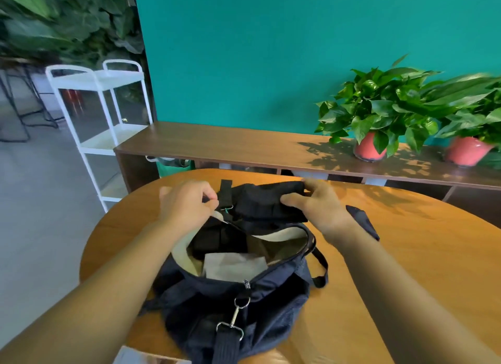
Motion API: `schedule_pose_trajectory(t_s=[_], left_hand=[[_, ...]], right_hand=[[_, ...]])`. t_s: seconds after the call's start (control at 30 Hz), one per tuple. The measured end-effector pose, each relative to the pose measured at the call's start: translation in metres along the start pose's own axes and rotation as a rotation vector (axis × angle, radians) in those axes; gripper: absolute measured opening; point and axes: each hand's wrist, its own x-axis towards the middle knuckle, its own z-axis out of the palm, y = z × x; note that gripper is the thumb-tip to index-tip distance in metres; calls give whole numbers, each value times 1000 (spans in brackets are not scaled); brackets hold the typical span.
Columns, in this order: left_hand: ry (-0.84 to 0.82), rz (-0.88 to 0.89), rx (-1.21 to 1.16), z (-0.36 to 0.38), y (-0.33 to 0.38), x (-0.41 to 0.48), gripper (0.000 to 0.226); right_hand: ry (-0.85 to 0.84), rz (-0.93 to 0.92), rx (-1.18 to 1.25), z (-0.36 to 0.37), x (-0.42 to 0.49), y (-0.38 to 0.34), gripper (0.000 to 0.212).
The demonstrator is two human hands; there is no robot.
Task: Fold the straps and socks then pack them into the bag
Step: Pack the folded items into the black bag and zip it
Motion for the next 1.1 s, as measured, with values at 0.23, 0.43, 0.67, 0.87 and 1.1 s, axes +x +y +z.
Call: schedule_pose_trajectory(t_s=[0.23, 0.43, 0.67, 0.87, 1.1], left_hand=[[-286, -37, -4, -4, -47, -39, 18], [-392, -40, 75, 8, -55, -47, 38], [-366, 6, 96, 16, -54, -50, 63], [-363, 19, 36, 22, -58, -49, 62], [-535, -38, 101, 24, -56, -57, 76]], right_hand=[[-259, 270, -91, 87, -20, 34, 6], [-213, 348, -214, 116, -10, 61, 14], [30, -10, -1137, 133, -19, 68, 32], [-141, -630, -1247, 133, -37, 73, 22], [-687, -190, -1217, 118, -34, 86, 46]])
